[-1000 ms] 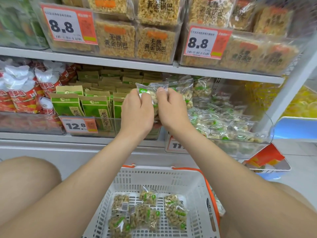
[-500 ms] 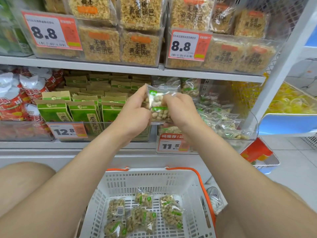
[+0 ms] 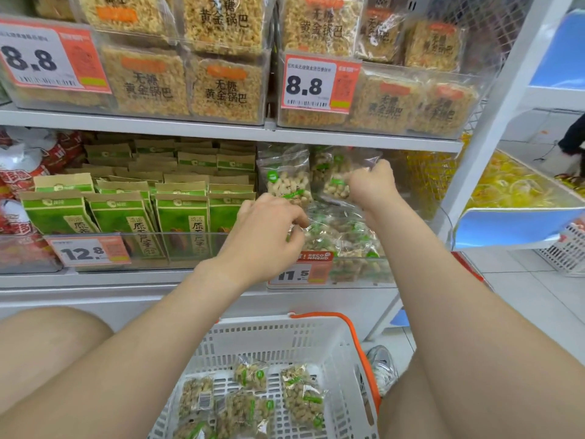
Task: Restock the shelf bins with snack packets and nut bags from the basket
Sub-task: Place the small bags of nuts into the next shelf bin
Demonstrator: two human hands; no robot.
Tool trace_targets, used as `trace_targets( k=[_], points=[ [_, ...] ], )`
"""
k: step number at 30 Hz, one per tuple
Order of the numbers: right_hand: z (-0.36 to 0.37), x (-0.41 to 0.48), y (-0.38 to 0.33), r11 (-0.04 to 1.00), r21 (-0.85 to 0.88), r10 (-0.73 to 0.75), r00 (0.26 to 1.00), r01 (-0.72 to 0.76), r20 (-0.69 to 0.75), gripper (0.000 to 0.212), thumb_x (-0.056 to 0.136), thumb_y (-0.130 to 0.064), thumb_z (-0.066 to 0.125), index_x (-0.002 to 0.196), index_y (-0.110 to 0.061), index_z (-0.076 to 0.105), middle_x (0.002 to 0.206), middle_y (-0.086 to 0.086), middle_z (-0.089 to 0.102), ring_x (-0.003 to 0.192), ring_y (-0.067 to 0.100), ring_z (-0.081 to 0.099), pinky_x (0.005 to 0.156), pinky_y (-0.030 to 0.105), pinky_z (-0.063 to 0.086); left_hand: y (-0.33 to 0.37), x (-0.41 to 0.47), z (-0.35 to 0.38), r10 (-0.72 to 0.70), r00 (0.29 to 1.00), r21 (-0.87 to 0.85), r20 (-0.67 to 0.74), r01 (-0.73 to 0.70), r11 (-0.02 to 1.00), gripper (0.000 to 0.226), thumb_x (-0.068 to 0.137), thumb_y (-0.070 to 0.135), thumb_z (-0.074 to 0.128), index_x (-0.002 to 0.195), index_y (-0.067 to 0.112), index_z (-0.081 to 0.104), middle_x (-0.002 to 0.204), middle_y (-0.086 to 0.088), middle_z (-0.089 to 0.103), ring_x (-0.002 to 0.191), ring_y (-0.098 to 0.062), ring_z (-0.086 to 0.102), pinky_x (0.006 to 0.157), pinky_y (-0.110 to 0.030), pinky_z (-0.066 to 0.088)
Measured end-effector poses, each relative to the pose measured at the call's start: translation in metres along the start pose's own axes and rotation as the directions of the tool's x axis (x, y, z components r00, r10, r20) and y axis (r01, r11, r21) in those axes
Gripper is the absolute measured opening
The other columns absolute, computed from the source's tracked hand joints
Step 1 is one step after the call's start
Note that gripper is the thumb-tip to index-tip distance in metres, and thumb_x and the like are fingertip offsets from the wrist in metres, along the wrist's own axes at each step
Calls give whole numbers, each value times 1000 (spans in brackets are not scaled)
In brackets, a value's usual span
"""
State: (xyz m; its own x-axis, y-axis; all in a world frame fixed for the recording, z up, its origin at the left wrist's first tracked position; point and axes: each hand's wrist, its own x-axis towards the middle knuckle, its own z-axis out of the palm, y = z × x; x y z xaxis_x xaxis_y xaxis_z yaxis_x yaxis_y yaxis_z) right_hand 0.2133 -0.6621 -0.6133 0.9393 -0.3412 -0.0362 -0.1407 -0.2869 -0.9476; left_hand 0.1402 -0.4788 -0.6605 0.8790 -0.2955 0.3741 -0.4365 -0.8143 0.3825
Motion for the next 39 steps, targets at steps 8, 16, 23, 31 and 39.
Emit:
trace_targets(
  k=[8, 16, 23, 31, 39],
  points=[
    [17, 28, 9, 983, -176, -41, 998, 48, 44, 43, 101, 1, 41, 143, -4, 35, 125, 9, 40, 116, 25, 42, 96, 35, 38, -1, 4, 15, 44, 999, 151, 15, -45, 988, 25, 97, 30, 50, 99, 32, 75, 93, 13, 69, 102, -17, 49, 92, -43, 30],
    [23, 37, 18, 922, -384, -107, 984, 43, -146, 19, 96, -7, 64, 107, -8, 48, 129, 20, 57, 103, 34, 55, 82, 37, 47, -5, 1, 16, 85, 996, 135, -6, -83, 987, 26, 98, 26, 49, 100, 31, 74, 92, 13, 69, 100, -16, 46, 93, -42, 28],
    [16, 22, 17, 887, -461, -112, 974, 8, -198, 39, 93, -20, 69, 124, -6, 52, 122, 16, 64, 111, 39, 64, 86, 45, 55, -11, -12, 13, 117, 985, 104, -123, -105, 989, 29, 94, 21, 57, 119, 25, 71, 112, 8, 62, 110, -20, 45, 93, -40, 37],
    [35, -67, 12, 769, -367, -524, 845, 523, 105, 11, 82, -14, 58, 83, -24, 52, 76, -3, 62, 70, 20, 60, 64, 38, 52, -20, -41, 8, 102, 920, 43, -378, -93, 995, 21, 81, 4, 63, 86, 15, 45, 84, 0, 45, 77, -24, 42, 65, -41, 39],
    [47, -152, 54, 610, -248, -462, 593, 752, 660, 10, 78, -16, 59, 77, -26, 59, 55, -10, 58, 59, 7, 58, 59, 34, 54, -47, -97, 38, 2, 976, 223, 216, -52, 973, 17, 90, 26, 51, 85, 14, 61, 72, -6, 69, 58, -32, 56, 47, -31, 36]
  ],
)
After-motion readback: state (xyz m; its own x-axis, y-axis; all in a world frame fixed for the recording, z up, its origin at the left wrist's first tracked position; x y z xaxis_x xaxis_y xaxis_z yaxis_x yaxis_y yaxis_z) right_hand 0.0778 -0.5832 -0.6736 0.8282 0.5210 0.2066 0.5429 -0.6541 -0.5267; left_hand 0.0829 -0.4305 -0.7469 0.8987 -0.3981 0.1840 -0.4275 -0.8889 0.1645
